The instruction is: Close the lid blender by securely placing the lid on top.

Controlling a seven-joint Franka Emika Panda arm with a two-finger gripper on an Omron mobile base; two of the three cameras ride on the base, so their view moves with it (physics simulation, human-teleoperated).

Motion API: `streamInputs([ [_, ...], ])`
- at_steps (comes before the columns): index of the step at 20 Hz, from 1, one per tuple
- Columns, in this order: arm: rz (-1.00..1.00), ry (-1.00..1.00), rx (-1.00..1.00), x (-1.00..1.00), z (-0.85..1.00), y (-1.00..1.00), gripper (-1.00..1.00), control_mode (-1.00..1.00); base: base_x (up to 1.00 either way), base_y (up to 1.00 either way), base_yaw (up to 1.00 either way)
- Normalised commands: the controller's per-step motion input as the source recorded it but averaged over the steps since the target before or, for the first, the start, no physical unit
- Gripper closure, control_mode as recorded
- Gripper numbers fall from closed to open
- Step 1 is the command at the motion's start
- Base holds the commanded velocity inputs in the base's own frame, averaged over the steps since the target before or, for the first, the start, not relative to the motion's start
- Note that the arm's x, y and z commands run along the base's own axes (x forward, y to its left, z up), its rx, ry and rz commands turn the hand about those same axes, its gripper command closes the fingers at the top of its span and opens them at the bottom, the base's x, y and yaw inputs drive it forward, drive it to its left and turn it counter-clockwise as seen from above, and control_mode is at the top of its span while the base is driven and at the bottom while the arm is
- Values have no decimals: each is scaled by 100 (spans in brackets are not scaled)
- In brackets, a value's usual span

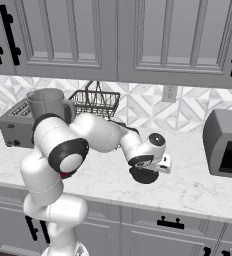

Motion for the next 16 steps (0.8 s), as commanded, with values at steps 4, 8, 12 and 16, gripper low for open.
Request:
streamInputs([
  [4,0,0,-3,-3,-23,32,100,-100,0,0,0],
  [8,0,0,-4,-9,-24,36,100,-100,0,0,0],
  [12,0,1,-4,-7,-27,33,100,-100,0,0,0],
  [16,0,5,-2,-6,-28,21,100,-100,0,0,0],
])
